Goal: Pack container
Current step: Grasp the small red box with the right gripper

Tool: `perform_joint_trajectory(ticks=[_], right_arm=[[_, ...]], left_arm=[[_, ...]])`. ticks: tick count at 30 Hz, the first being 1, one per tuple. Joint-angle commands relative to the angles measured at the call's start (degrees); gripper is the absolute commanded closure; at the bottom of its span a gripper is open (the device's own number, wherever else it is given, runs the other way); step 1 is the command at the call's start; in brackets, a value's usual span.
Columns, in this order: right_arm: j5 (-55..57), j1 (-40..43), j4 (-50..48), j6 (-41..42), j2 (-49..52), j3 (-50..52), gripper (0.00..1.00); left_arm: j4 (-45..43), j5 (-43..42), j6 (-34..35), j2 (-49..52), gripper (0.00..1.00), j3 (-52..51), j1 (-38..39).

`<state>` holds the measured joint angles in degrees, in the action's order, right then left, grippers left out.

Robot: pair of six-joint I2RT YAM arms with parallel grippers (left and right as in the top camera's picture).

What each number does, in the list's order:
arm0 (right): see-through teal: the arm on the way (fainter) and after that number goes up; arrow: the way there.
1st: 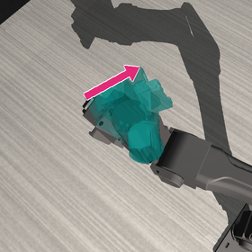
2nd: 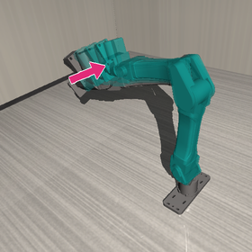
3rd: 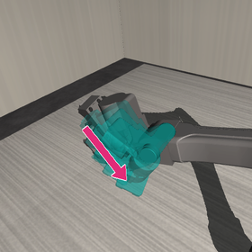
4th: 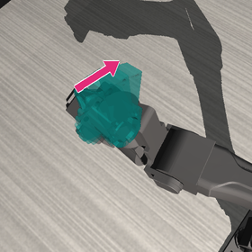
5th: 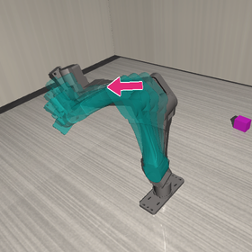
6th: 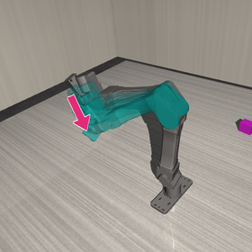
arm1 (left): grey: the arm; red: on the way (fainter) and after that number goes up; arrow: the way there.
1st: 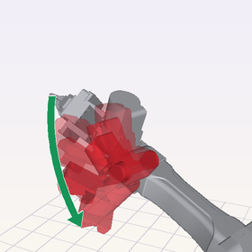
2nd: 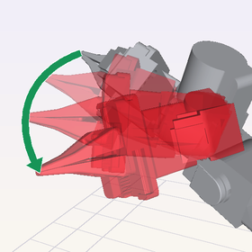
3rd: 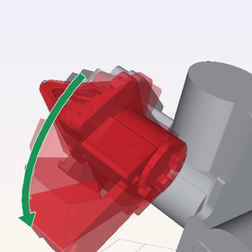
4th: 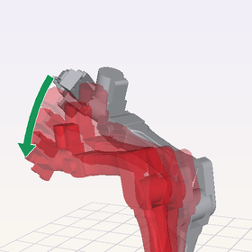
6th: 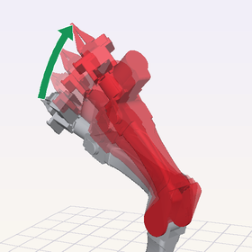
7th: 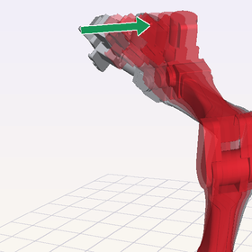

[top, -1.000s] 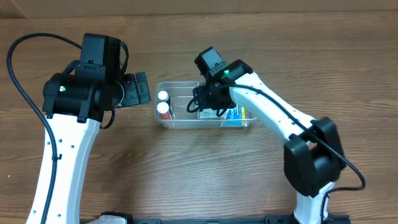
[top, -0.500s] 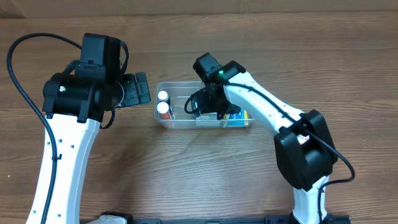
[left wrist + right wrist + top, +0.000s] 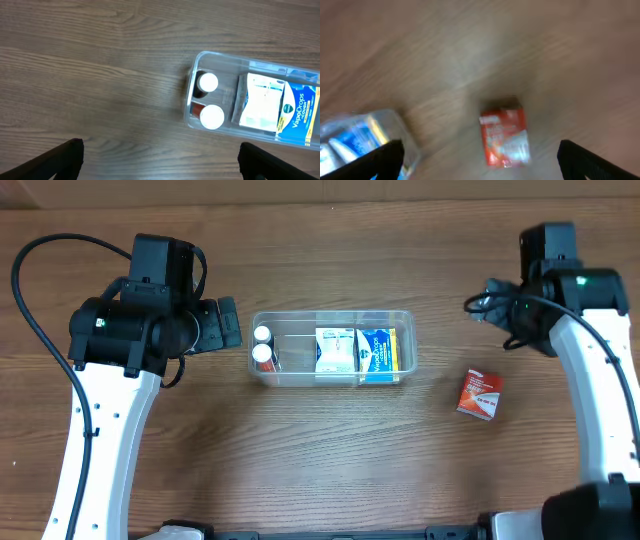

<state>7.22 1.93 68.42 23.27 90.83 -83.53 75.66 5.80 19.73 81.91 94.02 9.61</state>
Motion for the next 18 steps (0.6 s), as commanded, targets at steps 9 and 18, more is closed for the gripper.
perform_joint_trajectory(ticks=[9, 18], right_arm=[[-1.6, 3.28, -28.0, -5.73, -0.28, 34.05, 0.0], [0.2, 3.28, -32.24, -7.26, -0.26, 38.56, 0.0]], left_arm=[[0.0, -0.28, -0.42, 0.22, 0.0, 0.55, -0.26], [0.0, -0.28, -0.42, 0.22, 0.0, 0.55, -0.26]])
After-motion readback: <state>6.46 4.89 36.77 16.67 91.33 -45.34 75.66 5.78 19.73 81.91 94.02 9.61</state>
